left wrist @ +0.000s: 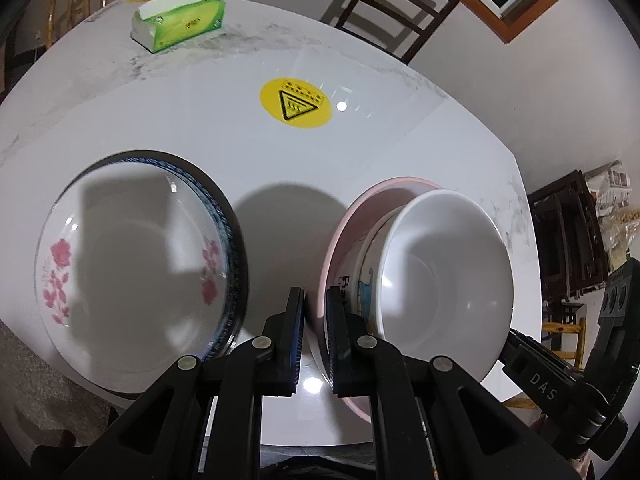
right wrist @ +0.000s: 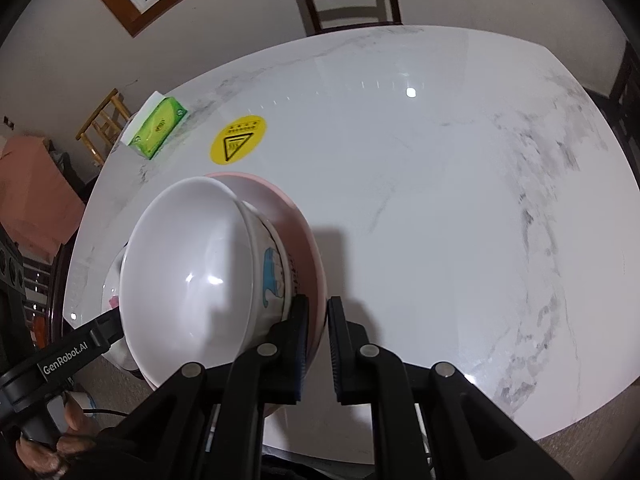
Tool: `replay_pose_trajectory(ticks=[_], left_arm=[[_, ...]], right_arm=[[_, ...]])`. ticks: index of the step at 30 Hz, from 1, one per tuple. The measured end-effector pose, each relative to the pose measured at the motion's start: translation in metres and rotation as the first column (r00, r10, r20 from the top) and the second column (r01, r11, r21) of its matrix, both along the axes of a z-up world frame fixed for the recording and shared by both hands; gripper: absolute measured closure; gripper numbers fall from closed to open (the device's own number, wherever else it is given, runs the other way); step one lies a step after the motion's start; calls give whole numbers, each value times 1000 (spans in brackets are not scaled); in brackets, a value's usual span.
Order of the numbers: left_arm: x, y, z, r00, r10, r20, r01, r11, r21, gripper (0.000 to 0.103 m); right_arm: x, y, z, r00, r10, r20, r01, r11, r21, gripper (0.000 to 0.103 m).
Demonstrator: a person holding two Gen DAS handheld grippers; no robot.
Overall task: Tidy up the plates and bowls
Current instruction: 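Carry the bowl stack over the plate stack and lower it on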
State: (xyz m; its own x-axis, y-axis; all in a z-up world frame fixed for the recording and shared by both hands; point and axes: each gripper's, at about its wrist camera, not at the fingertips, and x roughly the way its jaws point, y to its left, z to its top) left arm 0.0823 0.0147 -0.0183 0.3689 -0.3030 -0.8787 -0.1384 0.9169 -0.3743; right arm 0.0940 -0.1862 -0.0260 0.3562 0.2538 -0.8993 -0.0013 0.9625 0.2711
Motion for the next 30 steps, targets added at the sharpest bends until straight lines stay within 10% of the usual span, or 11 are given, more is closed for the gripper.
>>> replay_pose_trajectory(ticks=[30], left_arm=[[-34, 130, 33, 978, 207, 40, -209, 976, 54, 97]], right_arm=[[23, 143, 29, 967, 254, 27, -254, 967, 12, 93]])
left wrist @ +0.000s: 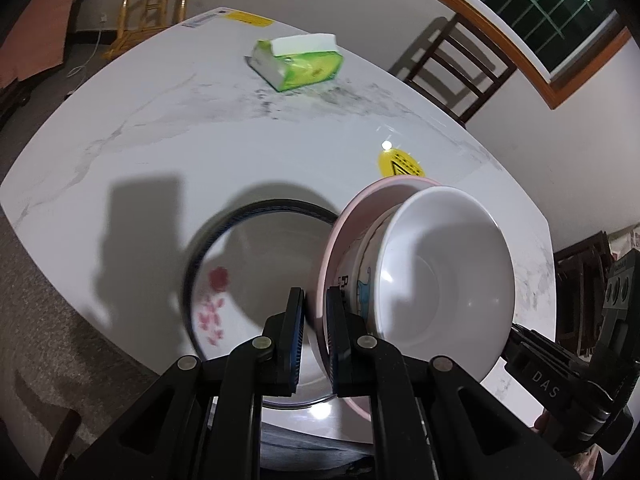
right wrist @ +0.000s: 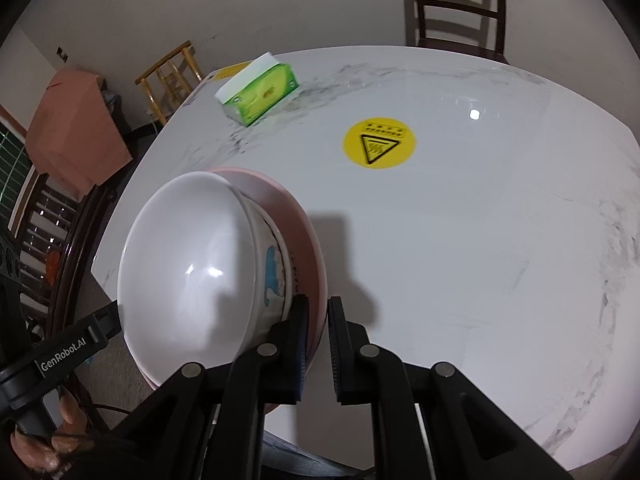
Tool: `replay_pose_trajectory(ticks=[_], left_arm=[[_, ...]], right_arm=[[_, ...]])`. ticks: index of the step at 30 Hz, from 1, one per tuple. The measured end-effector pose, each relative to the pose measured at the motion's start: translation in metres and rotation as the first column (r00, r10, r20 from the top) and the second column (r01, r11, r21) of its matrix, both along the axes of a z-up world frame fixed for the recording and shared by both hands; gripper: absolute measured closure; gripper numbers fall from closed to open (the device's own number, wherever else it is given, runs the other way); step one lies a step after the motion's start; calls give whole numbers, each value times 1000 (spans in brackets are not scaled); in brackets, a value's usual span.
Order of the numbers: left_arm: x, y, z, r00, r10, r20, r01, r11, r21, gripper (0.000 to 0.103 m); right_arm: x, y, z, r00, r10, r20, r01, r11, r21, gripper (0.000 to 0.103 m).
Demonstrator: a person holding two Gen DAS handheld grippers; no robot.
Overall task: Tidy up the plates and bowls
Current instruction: 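Carry the bowl stack over the plate stack and lower it on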
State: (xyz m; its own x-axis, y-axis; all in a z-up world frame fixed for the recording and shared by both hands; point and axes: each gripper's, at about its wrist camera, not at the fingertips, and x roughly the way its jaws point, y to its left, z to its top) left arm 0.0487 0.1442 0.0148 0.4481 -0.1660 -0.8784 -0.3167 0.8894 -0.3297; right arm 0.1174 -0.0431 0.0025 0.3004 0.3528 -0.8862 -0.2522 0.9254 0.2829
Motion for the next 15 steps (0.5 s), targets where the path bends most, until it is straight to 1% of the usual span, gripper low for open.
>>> replay_pose_trajectory(ticks=[9, 15], left_arm=[[-7, 25, -7, 999, 38, -15, -38, 999, 6, 96], [-9, 41, -20, 998, 55, -37, -55, 998, -3, 97]], right_arm=[[3, 32, -11, 999, 44, -22, -44, 999, -11, 93], [5, 46, -22, 997, 61, -42, -62, 998, -24, 93]])
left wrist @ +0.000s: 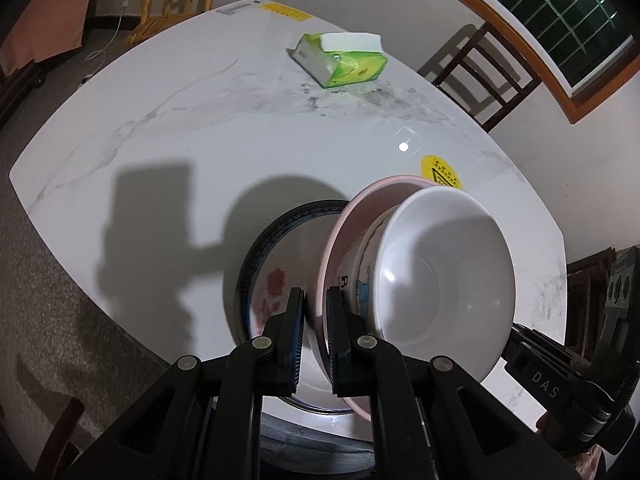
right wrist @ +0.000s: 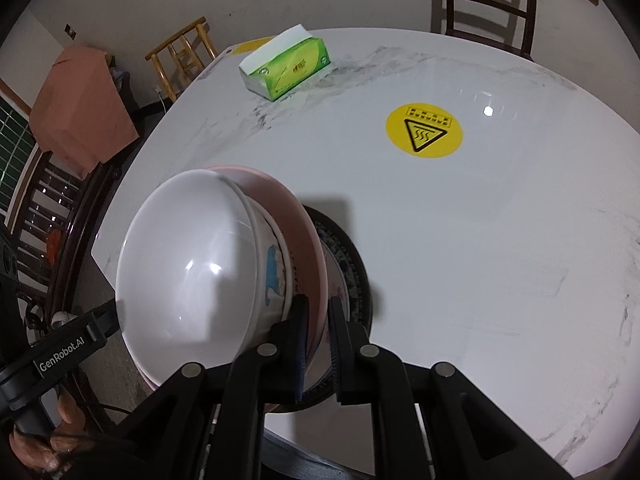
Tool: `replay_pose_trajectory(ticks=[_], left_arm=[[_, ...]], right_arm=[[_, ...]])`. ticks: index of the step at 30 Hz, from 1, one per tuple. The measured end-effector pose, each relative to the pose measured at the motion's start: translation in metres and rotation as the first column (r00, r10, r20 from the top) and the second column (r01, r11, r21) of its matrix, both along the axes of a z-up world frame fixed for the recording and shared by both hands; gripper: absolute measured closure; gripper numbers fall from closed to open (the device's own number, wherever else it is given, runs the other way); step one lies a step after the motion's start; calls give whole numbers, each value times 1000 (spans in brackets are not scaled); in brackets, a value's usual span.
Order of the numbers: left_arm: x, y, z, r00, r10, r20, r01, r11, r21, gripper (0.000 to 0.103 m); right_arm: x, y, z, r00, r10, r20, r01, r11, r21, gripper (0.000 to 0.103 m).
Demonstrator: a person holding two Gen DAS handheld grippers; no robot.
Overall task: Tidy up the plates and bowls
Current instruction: 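Carry the bowl stack over the plate stack and lower it on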
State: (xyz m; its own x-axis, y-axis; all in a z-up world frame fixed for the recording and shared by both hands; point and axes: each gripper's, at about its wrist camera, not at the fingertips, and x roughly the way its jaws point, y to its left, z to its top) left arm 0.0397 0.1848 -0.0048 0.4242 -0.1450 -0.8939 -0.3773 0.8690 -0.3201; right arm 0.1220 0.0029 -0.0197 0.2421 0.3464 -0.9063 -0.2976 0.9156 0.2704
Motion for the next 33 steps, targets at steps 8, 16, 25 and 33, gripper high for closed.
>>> replay_pose_trajectory(ticks=[8, 16, 25, 33], left_arm=[[0, 10, -14, 1000, 8, -24, -8, 1000, -19, 97], [2, 11, -22, 999, 4, -34, -5, 1000, -29, 97], [1, 9, -21, 1000, -10, -27, 10, 1000, -13, 96], [1, 8, -20, 1000, -22, -13, 22, 1000, 2, 96]], right_arm=[[2, 9, -11, 1000, 4, -24, -4, 1000, -19, 93], [4, 9, -15, 1000, -2, -27, 1, 1000, -26, 93], [2, 10, -14, 1000, 4, -18, -4, 1000, -29, 91], [-1, 11, -12, 1000, 27, 7, -26, 998, -49, 90]])
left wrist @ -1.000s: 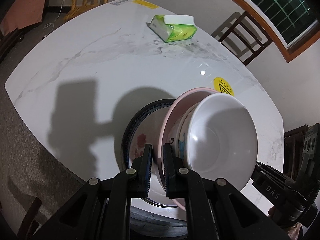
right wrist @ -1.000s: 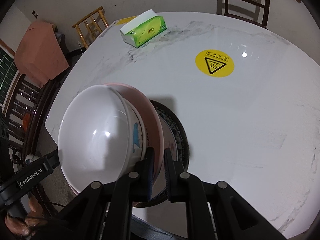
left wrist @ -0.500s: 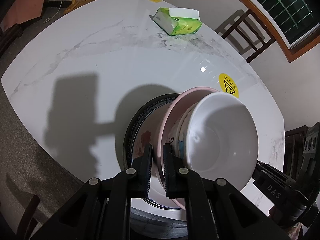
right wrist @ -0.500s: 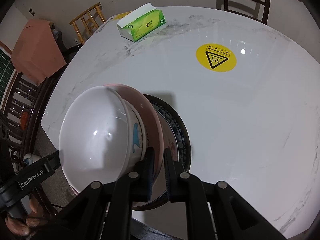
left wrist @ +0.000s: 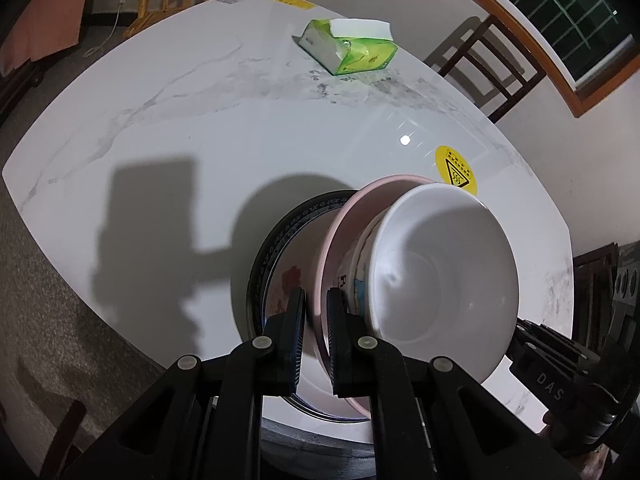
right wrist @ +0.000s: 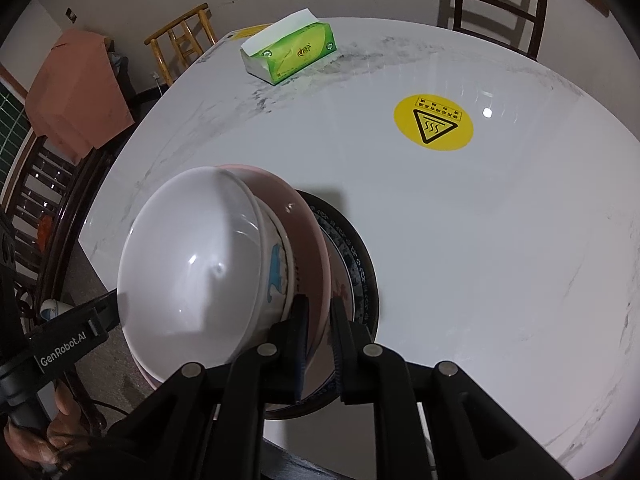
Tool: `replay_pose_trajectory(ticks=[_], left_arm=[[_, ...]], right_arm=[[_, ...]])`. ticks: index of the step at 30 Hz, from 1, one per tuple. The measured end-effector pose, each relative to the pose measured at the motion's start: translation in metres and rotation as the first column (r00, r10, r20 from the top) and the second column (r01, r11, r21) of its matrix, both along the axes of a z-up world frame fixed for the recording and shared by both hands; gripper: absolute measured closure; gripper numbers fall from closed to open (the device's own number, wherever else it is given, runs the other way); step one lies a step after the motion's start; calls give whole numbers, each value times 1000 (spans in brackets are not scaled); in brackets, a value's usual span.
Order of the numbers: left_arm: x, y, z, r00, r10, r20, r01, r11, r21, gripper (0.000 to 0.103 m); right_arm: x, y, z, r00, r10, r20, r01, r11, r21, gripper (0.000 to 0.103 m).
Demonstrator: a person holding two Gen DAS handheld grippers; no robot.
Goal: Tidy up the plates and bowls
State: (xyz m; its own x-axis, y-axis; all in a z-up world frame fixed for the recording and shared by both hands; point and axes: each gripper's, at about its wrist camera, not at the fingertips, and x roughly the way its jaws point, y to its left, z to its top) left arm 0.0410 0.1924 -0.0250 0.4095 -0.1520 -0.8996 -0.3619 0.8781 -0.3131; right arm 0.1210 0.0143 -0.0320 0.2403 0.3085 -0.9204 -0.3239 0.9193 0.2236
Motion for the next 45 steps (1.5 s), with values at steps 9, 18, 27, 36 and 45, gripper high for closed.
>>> replay_pose_trajectory(ticks=[9, 18, 27, 36, 45], left_arm=[[-3, 4, 6, 1000, 15, 21, -16, 999, 36, 81], [-11, 7, 18, 998, 10, 61, -15, 997, 76, 64], [-28, 2, 35, 992, -3, 127, -15, 990, 139, 52], [-57, -23, 48, 976, -19, 218, -50, 952, 303, 34], [-69, -61, 44, 969, -66, 237, -36, 915, 401, 29]], right_arm=[[-1, -11, 6, 999, -31, 30, 31, 1000, -1, 73], [-9, -32, 20, 994, -60, 86, 57, 998, 39, 50], [-37, -50, 42, 974, -57, 221, 44, 997, 67, 41], [-83, -53, 42, 956, -14, 294, -7, 997, 70, 37], [-105, -48, 29, 948, 10, 320, -22, 999, 34, 36]])
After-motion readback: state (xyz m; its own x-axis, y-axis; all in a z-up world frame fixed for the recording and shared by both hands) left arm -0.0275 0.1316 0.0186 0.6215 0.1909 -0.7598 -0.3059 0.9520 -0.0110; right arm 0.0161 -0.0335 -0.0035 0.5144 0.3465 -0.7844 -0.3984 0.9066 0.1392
